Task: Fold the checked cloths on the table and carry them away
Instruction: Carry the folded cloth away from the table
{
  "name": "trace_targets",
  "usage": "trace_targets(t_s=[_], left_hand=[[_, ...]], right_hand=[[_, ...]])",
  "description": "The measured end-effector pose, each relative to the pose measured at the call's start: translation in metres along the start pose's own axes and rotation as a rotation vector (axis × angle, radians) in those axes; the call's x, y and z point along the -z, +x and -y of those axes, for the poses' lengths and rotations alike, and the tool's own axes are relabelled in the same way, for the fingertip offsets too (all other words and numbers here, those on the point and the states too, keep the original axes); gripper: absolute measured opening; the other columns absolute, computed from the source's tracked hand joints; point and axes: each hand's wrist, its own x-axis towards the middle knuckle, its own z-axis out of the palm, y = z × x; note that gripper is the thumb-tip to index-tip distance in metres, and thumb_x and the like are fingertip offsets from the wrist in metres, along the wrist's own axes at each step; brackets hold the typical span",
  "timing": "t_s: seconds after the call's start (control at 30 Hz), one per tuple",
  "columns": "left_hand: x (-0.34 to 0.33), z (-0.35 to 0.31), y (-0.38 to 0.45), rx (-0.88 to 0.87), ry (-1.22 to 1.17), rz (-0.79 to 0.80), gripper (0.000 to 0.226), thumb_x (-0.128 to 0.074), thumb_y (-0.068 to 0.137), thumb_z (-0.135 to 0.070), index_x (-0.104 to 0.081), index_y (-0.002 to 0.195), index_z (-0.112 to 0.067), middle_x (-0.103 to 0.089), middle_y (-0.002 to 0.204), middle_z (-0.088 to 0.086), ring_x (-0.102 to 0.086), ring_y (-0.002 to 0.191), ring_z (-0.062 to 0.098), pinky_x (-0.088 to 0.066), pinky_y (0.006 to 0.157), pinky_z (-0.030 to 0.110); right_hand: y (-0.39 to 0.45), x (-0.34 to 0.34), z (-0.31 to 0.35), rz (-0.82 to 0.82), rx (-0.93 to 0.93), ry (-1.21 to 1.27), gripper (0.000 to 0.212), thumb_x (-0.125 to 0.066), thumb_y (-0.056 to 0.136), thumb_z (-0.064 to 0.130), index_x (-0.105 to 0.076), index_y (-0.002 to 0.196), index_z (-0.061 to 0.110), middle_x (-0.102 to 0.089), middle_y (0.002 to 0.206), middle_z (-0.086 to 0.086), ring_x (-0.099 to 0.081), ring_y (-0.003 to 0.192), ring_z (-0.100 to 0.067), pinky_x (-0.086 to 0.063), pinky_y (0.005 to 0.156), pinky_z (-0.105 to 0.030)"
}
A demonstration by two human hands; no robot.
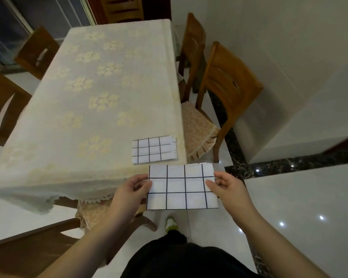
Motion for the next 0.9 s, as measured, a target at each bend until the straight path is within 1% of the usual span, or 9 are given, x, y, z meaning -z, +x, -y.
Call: trace_targets(t_s=[0.07, 0.13, 0.3, 0.4, 0.47, 0.63, 0.7, 0.77, 0.9], left_hand=[[0.006, -0.006, 0.021, -0.005, -0.006, -0.005, 0.018, -0.062, 0.095, -0.019, -0.065, 0.112, -0.024, -0.075, 0.091, 0.002, -0.071, 0.088, 0.014, -0.057, 0.076, 0.031], [0.012, -0.013, 0.041, 0.007, -0.032, -0.018, 0.017, -0.061, 0.095, -0.017, -0.064, 0.11, -0.026, -0.074, 0.091, 0.003, -0.07, 0.087, 0.014, -0.055, 0.071, 0.027], [0.032, -0.017, 0.089, 0.047, 0.007, -0.047, 0.014, -0.061, 0.096, -0.023, -0.064, 0.109, -0.027, -0.072, 0.096, 0.001, -0.069, 0.092, 0.019, -0.059, 0.079, 0.04], [0.041, -0.015, 0.114, 0.075, 0.016, -0.081, 0.011, -0.062, 0.095, -0.022, -0.066, 0.105, -0.023, -0.073, 0.094, 0.004, -0.069, 0.09, 0.023, -0.059, 0.073, 0.036], [0.045, -0.012, 0.129, 0.096, 0.022, -0.109, 0.01, -0.062, 0.095, -0.021, -0.068, 0.103, -0.019, -0.072, 0.094, 0.006, -0.069, 0.089, 0.024, -0.059, 0.072, 0.035], [0.045, -0.002, 0.162, 0.16, 0.009, -0.156, 0.011, -0.061, 0.096, -0.02, -0.067, 0.103, -0.015, -0.071, 0.096, 0.008, -0.068, 0.09, 0.025, -0.06, 0.075, 0.036], [0.043, 0.002, 0.175, 0.182, 0.018, -0.175, 0.011, -0.06, 0.096, -0.021, -0.067, 0.103, -0.015, -0.071, 0.096, 0.008, -0.068, 0.091, 0.025, -0.06, 0.076, 0.037], [0.04, 0.008, 0.189, 0.201, 0.037, -0.199, 0.008, -0.061, 0.095, -0.022, -0.067, 0.099, -0.018, -0.071, 0.095, 0.007, -0.067, 0.092, 0.027, -0.06, 0.079, 0.043], [0.038, 0.018, 0.216, 0.237, 0.073, -0.241, 0.006, -0.063, 0.093, -0.023, -0.068, 0.094, -0.019, -0.071, 0.09, 0.006, -0.067, 0.09, 0.033, -0.058, 0.08, 0.052]], right_hand=[[0.021, -0.011, 0.006, 0.002, -0.004, -0.01, 0.024, -0.067, 0.089, 0.006, -0.065, 0.112, 0.011, -0.07, 0.092, -0.015, -0.07, 0.078, -0.01, -0.054, 0.065, -0.015], [0.041, -0.023, 0.013, 0.016, -0.017, -0.013, 0.022, -0.066, 0.089, 0.006, -0.066, 0.111, 0.011, -0.07, 0.094, -0.016, -0.071, 0.079, -0.012, -0.054, 0.064, -0.015], [0.089, -0.052, 0.018, 0.031, -0.064, -0.022, 0.019, -0.066, 0.09, 0.009, -0.067, 0.109, 0.013, -0.072, 0.094, -0.012, -0.072, 0.081, -0.013, -0.056, 0.066, -0.019], [0.114, -0.065, 0.012, 0.051, -0.115, -0.056, 0.021, -0.067, 0.09, 0.014, -0.067, 0.112, 0.011, -0.072, 0.094, -0.014, -0.071, 0.088, -0.025, -0.06, 0.077, -0.033], [0.131, -0.071, 0.006, 0.061, -0.147, -0.088, 0.027, -0.067, 0.09, 0.016, -0.065, 0.116, 0.011, -0.072, 0.096, -0.016, -0.07, 0.091, -0.031, -0.058, 0.082, -0.042], [0.178, -0.086, -0.002, 0.092, -0.186, -0.134, 0.022, -0.067, 0.091, 0.017, -0.065, 0.112, 0.012, -0.072, 0.095, -0.015, -0.069, 0.091, -0.031, -0.056, 0.084, -0.047], [0.196, -0.091, -0.004, 0.103, -0.198, -0.163, 0.019, -0.067, 0.09, 0.02, -0.064, 0.109, 0.017, -0.072, 0.096, -0.011, -0.069, 0.092, -0.027, -0.057, 0.086, -0.046], [0.213, -0.095, -0.005, 0.113, -0.201, -0.2, 0.022, -0.067, 0.091, 0.02, -0.063, 0.112, 0.018, -0.071, 0.098, -0.009, -0.069, 0.092, -0.025, -0.058, 0.083, -0.041], [0.237, -0.107, -0.008, 0.136, -0.203, -0.285, 0.017, -0.065, 0.092, 0.014, -0.062, 0.108, 0.015, -0.068, 0.091, -0.006, -0.065, 0.077, -0.018, -0.054, 0.063, -0.025]])
